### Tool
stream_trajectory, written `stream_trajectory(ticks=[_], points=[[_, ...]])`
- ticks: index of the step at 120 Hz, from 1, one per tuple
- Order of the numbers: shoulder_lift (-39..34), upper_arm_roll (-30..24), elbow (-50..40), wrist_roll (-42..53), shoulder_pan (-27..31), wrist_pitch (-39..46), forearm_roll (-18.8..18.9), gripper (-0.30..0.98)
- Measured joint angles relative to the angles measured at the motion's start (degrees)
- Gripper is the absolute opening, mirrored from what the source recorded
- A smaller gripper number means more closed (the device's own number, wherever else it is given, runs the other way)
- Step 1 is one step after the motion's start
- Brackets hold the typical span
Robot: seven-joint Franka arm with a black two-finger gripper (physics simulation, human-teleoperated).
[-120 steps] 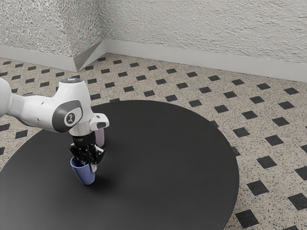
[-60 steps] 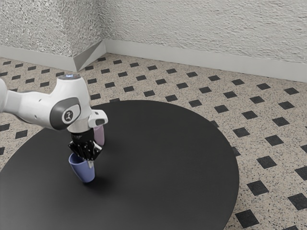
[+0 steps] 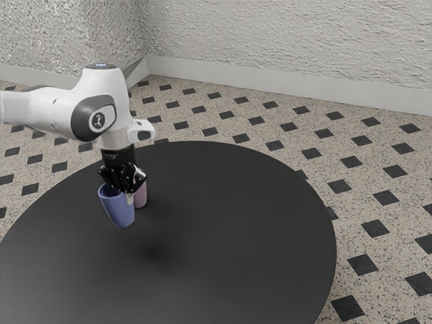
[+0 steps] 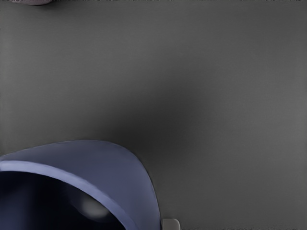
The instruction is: Place the right cup onto the left cup
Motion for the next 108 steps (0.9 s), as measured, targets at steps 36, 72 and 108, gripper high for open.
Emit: stream_trajectory(ticks=[36,72,108], points=[[0.63,1.38,6.97,-0.01,-1.69,-6.09,1.84,-0.1],[4.3,1.97,14.7,0.39,0.36,-10.12,3.73,-0.1],[10.06,2.76,23.04,1.52,3.71,-12.81,4.87,-0.1]])
